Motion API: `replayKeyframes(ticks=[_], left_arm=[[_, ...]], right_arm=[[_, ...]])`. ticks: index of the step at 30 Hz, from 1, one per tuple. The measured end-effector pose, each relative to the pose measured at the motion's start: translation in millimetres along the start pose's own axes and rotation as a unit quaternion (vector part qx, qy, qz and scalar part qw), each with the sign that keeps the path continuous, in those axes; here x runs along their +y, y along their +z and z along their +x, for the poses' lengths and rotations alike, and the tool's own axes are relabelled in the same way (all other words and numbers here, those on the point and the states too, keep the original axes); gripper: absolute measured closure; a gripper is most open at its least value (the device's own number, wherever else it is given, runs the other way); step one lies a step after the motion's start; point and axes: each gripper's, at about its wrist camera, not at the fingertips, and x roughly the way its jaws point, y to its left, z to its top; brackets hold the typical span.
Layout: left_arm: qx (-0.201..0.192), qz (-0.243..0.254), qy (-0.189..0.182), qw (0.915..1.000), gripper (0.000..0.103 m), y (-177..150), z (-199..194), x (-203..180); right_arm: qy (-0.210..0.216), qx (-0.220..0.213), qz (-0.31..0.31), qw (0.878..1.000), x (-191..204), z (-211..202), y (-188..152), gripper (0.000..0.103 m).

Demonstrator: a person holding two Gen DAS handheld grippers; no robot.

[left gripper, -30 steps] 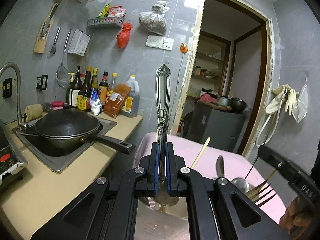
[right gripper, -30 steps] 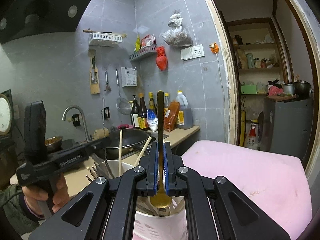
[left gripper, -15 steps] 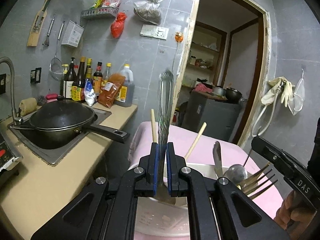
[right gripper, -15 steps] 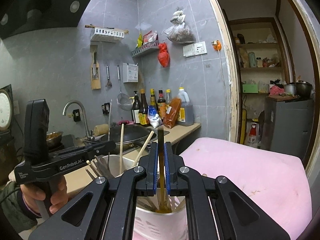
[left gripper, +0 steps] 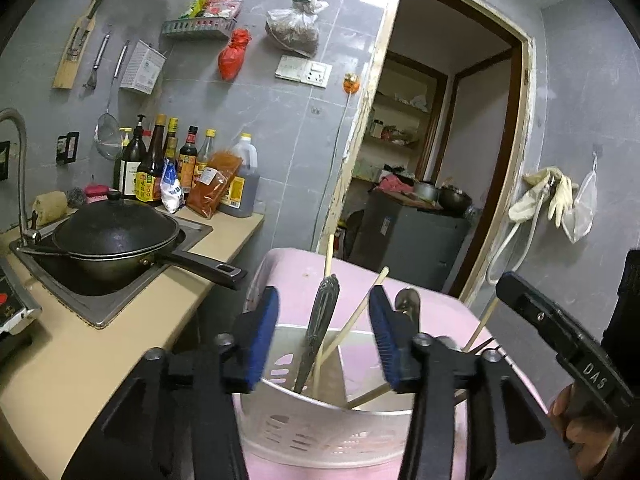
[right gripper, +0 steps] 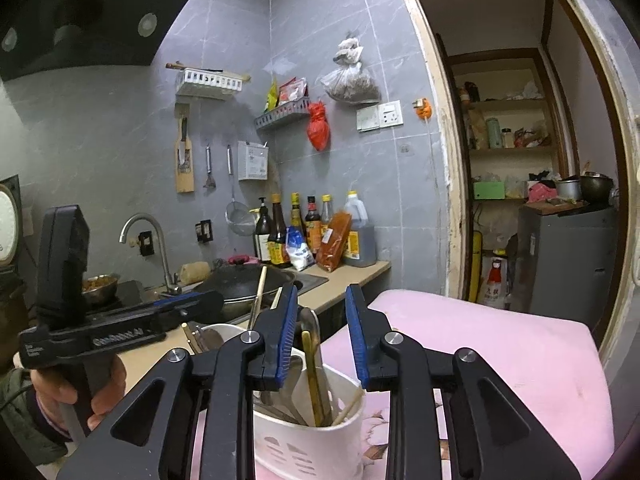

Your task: Organize utensils

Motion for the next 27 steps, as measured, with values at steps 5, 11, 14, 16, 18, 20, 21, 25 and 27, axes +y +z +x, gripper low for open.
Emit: replayKeyframes(ticks=[5, 11, 14, 16, 18, 20, 21, 25, 27], left_arm=[[-0.003, 0.001, 0.018, 0.9998, 0.044, 0.0, -10.8, -8.1], [-0.014, 0.01, 0.025, 0.9995, 0.023, -6.9, -29.3, -20.3], [-0.018, 0.026, 0.026, 0.9992, 0.017, -12.8, -38.5, -29.4], [-0.019, 0.037, 0.025, 0.9988, 0.014, -17.9, -44.2, -36.4], [-0.019, 0.042, 0.021, 0.9987, 0.014, -23.1, -49.5, -41.8], [-0.016, 0.042, 0.014, 0.9989, 0.014, -28.5, -54.2, -46.4], [-0.015, 0.042, 0.012, 0.9989, 0.014, -31.2, -56.9, -48.4], [-0.014, 0.049, 0.009, 0.9987, 0.007, -45.2, -68.2, -58.3], [-0.016, 0.051, 0.007, 0.9986, 0.007, -53.9, -75.6, -63.0]], right_arm=[[-0.013, -0.011, 0.006, 1.0, -3.0, -15.5, -2.0, 0.057], [-0.036, -0.017, 0.008, 0.999, -5.7, -39.8, -6.3, 0.036], [-0.052, -0.021, 0.008, 0.998, -6.2, -55.1, -10.2, 0.026], [-0.064, -0.021, 0.008, 0.998, -6.0, -66.3, -13.8, 0.021], [-0.072, -0.02, 0.011, 0.997, -6.1, -76.4, -17.3, 0.016], [-0.081, -0.021, 0.014, 0.996, -6.3, -87.4, -21.0, 0.012], [-0.085, -0.022, 0.014, 0.996, -6.1, -93.1, -22.7, 0.011], [-0.108, -0.022, 0.013, 0.994, -3.6, -116.0, -33.5, 0.0], [-0.119, -0.018, 0.017, 0.993, -2.6, -127.3, -39.3, 0.0]])
